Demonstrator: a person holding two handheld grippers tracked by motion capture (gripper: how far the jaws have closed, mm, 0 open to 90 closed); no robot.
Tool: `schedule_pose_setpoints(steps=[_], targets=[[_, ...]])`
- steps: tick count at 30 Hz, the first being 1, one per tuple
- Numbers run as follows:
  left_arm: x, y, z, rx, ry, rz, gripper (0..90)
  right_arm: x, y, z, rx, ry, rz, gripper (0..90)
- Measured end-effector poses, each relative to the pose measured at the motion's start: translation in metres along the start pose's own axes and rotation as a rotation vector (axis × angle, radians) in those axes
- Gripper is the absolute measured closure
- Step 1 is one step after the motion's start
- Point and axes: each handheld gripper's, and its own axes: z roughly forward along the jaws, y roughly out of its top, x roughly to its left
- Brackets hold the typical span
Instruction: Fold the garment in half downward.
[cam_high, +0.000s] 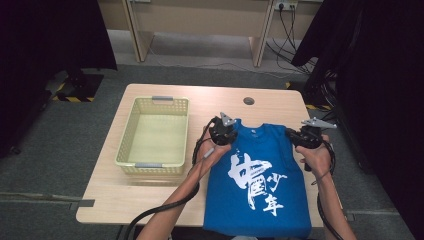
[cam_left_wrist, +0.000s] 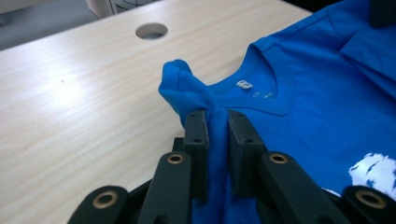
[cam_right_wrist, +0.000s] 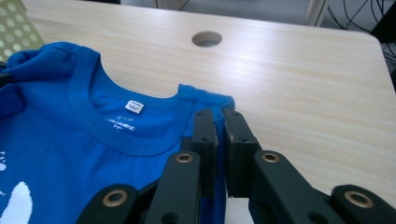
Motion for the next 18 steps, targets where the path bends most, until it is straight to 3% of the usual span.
schedule_pose_setpoints(steps=[6, 11, 18], targets=[[0.013, 0.015, -0.012, -0.058, 0.019, -0.038, 79.4, 0.003, 0.022, -0.007, -0.045, 0.007, 0.000, 85.0], [0.015, 0.014, -0.026, -0.084, 0.015, -0.028, 79.4, 0.010, 0.031, -0.014, -0.072, 0.023, -0.020, 85.0], [0.003, -0.006, -0.050, -0.110, -0.028, 0.008, 79.2, 0.027, 0.013, -0.034, -0.099, 0.080, -0.050, 84.9]])
